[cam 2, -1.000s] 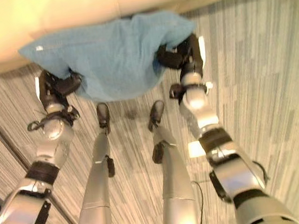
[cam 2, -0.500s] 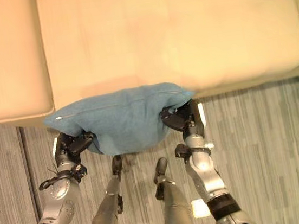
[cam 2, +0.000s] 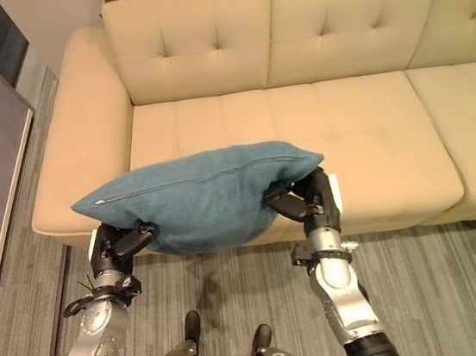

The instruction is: Pick up all the scattered cushions and arrange them neatly on the sofa.

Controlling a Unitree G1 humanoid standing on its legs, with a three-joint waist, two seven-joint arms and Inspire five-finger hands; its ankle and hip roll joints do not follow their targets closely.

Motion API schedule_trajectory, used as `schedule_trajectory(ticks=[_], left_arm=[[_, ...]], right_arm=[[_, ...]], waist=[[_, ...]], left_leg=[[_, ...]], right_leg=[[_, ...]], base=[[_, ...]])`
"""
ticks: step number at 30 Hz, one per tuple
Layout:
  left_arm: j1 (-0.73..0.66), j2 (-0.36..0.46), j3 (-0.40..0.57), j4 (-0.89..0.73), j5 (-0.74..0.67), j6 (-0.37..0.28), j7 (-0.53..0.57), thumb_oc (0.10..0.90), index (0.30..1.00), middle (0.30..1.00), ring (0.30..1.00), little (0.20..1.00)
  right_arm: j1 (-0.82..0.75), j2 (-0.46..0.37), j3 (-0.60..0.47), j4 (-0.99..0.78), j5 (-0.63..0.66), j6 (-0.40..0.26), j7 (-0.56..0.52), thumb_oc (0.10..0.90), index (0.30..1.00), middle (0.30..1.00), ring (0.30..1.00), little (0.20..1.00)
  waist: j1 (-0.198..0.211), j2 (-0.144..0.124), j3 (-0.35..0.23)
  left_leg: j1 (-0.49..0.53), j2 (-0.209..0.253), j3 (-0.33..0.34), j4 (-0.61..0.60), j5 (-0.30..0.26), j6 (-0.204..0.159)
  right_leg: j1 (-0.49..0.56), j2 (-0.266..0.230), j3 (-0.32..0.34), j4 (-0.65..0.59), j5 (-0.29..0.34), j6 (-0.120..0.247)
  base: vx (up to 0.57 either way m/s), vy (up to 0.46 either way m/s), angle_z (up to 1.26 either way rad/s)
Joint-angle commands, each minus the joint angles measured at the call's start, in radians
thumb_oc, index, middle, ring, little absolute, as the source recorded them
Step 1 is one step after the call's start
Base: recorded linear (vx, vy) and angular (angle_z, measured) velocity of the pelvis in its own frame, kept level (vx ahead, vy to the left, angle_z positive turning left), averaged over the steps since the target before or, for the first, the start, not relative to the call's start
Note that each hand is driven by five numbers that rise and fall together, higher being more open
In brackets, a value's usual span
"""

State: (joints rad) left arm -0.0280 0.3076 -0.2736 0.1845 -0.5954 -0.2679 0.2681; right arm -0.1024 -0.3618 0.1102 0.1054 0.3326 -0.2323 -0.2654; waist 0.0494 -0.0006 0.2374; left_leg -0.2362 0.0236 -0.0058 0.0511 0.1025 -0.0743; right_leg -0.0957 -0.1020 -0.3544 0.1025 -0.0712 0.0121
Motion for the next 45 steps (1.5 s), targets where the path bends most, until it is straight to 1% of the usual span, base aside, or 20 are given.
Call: schedule_trajectory(ticks=[1, 4, 5, 6, 7, 8, 9, 12, 15, 19, 20, 21, 24, 27, 29, 32, 35, 39, 42, 45], left_arm=[[-0.051, 0.002, -0.034, -0.168, 0.082, -0.101, -0.132, 0.4, 0.3, 0.3, 0.3, 0.3], [-0.011, 0.034, 0.0, -0.184, 0.123, -0.09, -0.135, 0.4, 0.3, 0.3, 0.3, 0.3], [-0.011, 0.035, 0.0, -0.185, 0.123, -0.089, -0.135, 0.4, 0.3, 0.3, 0.3, 0.3], [-0.002, 0.051, 0.003, -0.189, 0.135, -0.087, -0.13, 0.4, 0.3, 0.3, 0.3, 0.3], [0.0, 0.057, 0.005, -0.188, 0.144, -0.088, -0.128, 0.4, 0.3, 0.3, 0.3, 0.3], [0.0, 0.057, 0.006, -0.188, 0.144, -0.088, -0.128, 0.4, 0.3, 0.3, 0.3, 0.3], [-0.002, 0.06, 0.013, -0.183, 0.161, -0.087, -0.126, 0.4, 0.3, 0.3, 0.3, 0.3], [0.005, 0.052, 0.018, -0.178, 0.156, -0.086, -0.136, 0.4, 0.3, 0.3, 0.3, 0.3], [0.009, 0.042, 0.012, -0.177, 0.151, -0.083, -0.145, 0.4, 0.3, 0.3, 0.3, 0.3], [0.008, 0.035, 0.009, -0.161, 0.154, -0.08, -0.152, 0.4, 0.3, 0.3, 0.3, 0.3], [0.004, 0.023, 0.003, -0.156, 0.145, -0.08, -0.156, 0.4, 0.3, 0.3, 0.3, 0.3], [0.005, 0.022, 0.003, -0.156, 0.145, -0.08, -0.156, 0.4, 0.3, 0.3, 0.3, 0.3], [-0.007, 0.004, -0.019, -0.151, 0.122, -0.078, -0.173, 0.4, 0.3, 0.3, 0.3, 0.3], [-0.023, -0.007, -0.03, -0.144, 0.1, -0.079, -0.174, 0.4, 0.3, 0.3, 0.3, 0.3], [-0.024, -0.01, -0.03, -0.145, 0.098, -0.077, -0.176, 0.4, 0.3, 0.3, 0.3, 0.3], [-0.021, -0.016, -0.039, -0.14, 0.109, -0.065, -0.19, 0.4, 0.3, 0.3, 0.3, 0.3], [-0.018, -0.006, -0.033, -0.143, 0.129, -0.057, -0.186, 0.4, 0.3, 0.3, 0.3, 0.3], [0.014, 0.01, -0.023, -0.158, 0.131, -0.053, -0.196, 0.4, 0.3, 0.3, 0.3, 0.3], [0.033, 0.037, -0.006, -0.177, 0.132, -0.048, -0.196, 0.4, 0.3, 0.3, 0.3, 0.3], [0.04, 0.05, 0.008, -0.186, 0.134, -0.046, -0.196, 0.4, 0.3, 0.3, 0.3, 0.3]], right_arm=[[-0.031, 0.039, 0.063, -0.154, -0.05, -0.103, 0.08, 0.4, 0.3, 0.3, 0.3, 0.3], [-0.028, 0.054, 0.053, -0.139, -0.077, -0.092, 0.097, 0.4, 0.3, 0.3, 0.3, 0.3], [-0.028, 0.055, 0.053, -0.139, -0.078, -0.091, 0.097, 0.4, 0.3, 0.3, 0.3, 0.3], [-0.033, 0.062, 0.052, -0.142, -0.088, -0.083, 0.104, 0.4, 0.3, 0.3, 0.3, 0.3], [-0.035, 0.066, 0.053, -0.141, -0.086, -0.084, 0.112, 0.4, 0.3, 0.3, 0.3, 0.3], [-0.035, 0.066, 0.054, -0.141, -0.086, -0.084, 0.112, 0.4, 0.3, 0.3, 0.3, 0.3], [-0.031, 0.074, 0.051, -0.14, -0.084, -0.087, 0.115, 0.4, 0.3, 0.3, 0.3, 0.3], [-0.021, 0.07, 0.043, -0.135, -0.083, -0.084, 0.123, 0.4, 0.3, 0.3, 0.3, 0.3], [-0.022, 0.063, 0.043, -0.133, -0.081, -0.084, 0.123, 0.4, 0.3, 0.3, 0.3, 0.3], [-0.016, 0.057, 0.049, -0.125, -0.084, -0.08, 0.129, 0.4, 0.3, 0.3, 0.3, 0.3], [-0.004, 0.049, 0.044, -0.125, -0.088, -0.08, 0.128, 0.4, 0.3, 0.3, 0.3, 0.3], [-0.004, 0.048, 0.044, -0.124, -0.088, -0.08, 0.128, 0.4, 0.3, 0.3, 0.3, 0.3], [0.027, 0.026, 0.021, -0.128, -0.068, -0.083, 0.129, 0.4, 0.3, 0.3, 0.3, 0.3], [0.026, 0.003, 0.012, -0.126, -0.057, -0.085, 0.124, 0.4, 0.3, 0.3, 0.3, 0.3], [0.026, -0.001, 0.01, -0.128, -0.054, -0.084, 0.125, 0.4, 0.3, 0.3, 0.3, 0.3], [0.042, -0.013, -0.007, -0.13, -0.051, -0.079, 0.126, 0.4, 0.3, 0.3, 0.3, 0.3], [0.042, -0.004, -0.01, -0.119, -0.045, -0.075, 0.115, 0.4, 0.3, 0.3, 0.3, 0.3], [0.054, 0.017, 0.0, -0.118, -0.059, -0.073, 0.129, 0.4, 0.3, 0.3, 0.3, 0.3], [0.043, 0.043, 0.02, -0.114, -0.059, -0.069, 0.143, 0.4, 0.3, 0.3, 0.3, 0.3], [0.031, 0.06, 0.03, -0.112, -0.06, -0.067, 0.15, 0.4, 0.3, 0.3, 0.3, 0.3]], waist=[[-0.005, -0.076, -0.144], [0.022, -0.082, -0.142], [0.025, -0.083, -0.141], [0.011, -0.07, -0.121], [0.001, -0.056, -0.112], [0.004, -0.058, -0.113], [-0.006, -0.042, -0.108], [-0.016, -0.035, -0.116], [-0.03, -0.046, -0.116], [-0.03, -0.051, -0.126], [-0.03, -0.055, -0.137], [-0.032, -0.054, -0.136], [-0.042, -0.059, -0.139], [-0.044, -0.069, -0.116], [-0.044, -0.071, -0.111], [-0.039, -0.084, -0.111], [-0.011, -0.086, -0.11], [-0.003, -0.094, -0.137], [0.018, -0.12, -0.149], [0.036, -0.125, -0.149]], left_leg=[[0.056, -0.034, 0.012, 0.012, -0.091, 0.016], [0.14, -0.037, 0.052, -0.01, -0.135, 0.061], [0.143, -0.038, 0.056, -0.012, -0.135, 0.062], [0.172, -0.036, 0.059, -0.02, -0.139, 0.089], [0.183, -0.028, 0.056, -0.026, -0.139, 0.099], [0.182, -0.029, 0.059, -0.026, -0.139, 0.1], [0.203, -0.024, 0.051, -0.037, -0.147, 0.105], [0.247, -0.032, 0.038, -0.072, -0.155, 0.103], [0.279, -0.043, 0.02, -0.081, -0.171, 0.098], [0.307, -0.045, 0.002, -0.092, -0.183, 0.088], [0.31, -0.035, -0.011, -0.093, -0.187, 0.069], [0.31, -0.034, -0.013, -0.092, -0.188, 0.068], [0.283, -0.011, -0.043, -0.019, -0.202, 0.022], [0.19, 0.0, -0.037, 0.132, -0.172, -0.013], [0.154, 0.0, -0.036, 0.173, -0.167, -0.013], [0.072, -0.011, 0.025, 0.112, -0.156, 0.015], [-0.047, -0.018, 0.079, 0.029, -0.048, 0.01], [0.018, -0.009, 0.07, -0.032, -0.036, 0.023], [0.064, -0.015, 0.086, -0.024, -0.071, 0.046], [0.095, -0.017, 0.104, -0.021, -0.099, 0.065]], right_leg=[[0.184, 0.023, 0.054, -0.157, 0.0, 0.095], [0.172, -0.021, 0.089, -0.009, 0.023, 0.149], [0.17, -0.023, 0.094, -0.004, 0.021, 0.15], [0.104, -0.049, 0.123, 0.151, 0.094, 0.181], [0.055, -0.045, 0.147, 0.223, 0.106, 0.189], [0.048, -0.047, 0.151, 0.232, 0.102, 0.189], [0.002, -0.037, 0.164, 0.267, 0.081, 0.187], [-0.016, -0.022, 0.16, 0.163, 0.041, 0.156], [-0.025, 0.0, 0.198, -0.009, 0.07, 0.146], [0.009, 0.009, 0.204, -0.09, 0.099, 0.145], [0.032, 0.02, 0.207, -0.102, 0.096, 0.133], [0.034, 0.021, 0.204, -0.104, 0.096, 0.133], [0.084, 0.035, 0.166, -0.138, 0.073, 0.105], [0.114, 0.03, 0.123, -0.151, 0.058, 0.084], [0.119, 0.028, 0.114, -0.155, 0.054, 0.08], [0.153, 0.031, 0.087, -0.177, 0.037, 0.077], [0.192, 0.068, 0.105, -0.18, -0.007, 0.071], [0.221, 0.075, 0.119, -0.168, -0.025, 0.077], [0.226, 0.048, 0.145, -0.123, -0.034, 0.1], [0.207, 0.024, 0.151, -0.046, -0.034, 0.121]], base=[[0.27, 0.214, -0.72], [0.2, 0.202, -0.67], [0.1, 0.199, -0.51], [0.07, 0.195, -0.44], [0.06, 0.191, -0.39], [0.07, 0.15, -0.37], [0.11, 0.115, -0.26], [0.18, 0.051, -0.11], [0.18, -0.039, 0.06], [0.18, -0.089, 0.38], [0.1, -0.098, 0.33], [0.21, -0.191, 0.27], [0.13, -0.179, 0.49], [0.03, -0.12, 0.89], [0.04, -0.051, 0.45], [0.13, -0.031, 0.25], [0.24, 0.031, 0.36], [0.27, 0.098, -0.29], [0.21, 0.139, -0.36], [0.11, 0.139, -0.2]])
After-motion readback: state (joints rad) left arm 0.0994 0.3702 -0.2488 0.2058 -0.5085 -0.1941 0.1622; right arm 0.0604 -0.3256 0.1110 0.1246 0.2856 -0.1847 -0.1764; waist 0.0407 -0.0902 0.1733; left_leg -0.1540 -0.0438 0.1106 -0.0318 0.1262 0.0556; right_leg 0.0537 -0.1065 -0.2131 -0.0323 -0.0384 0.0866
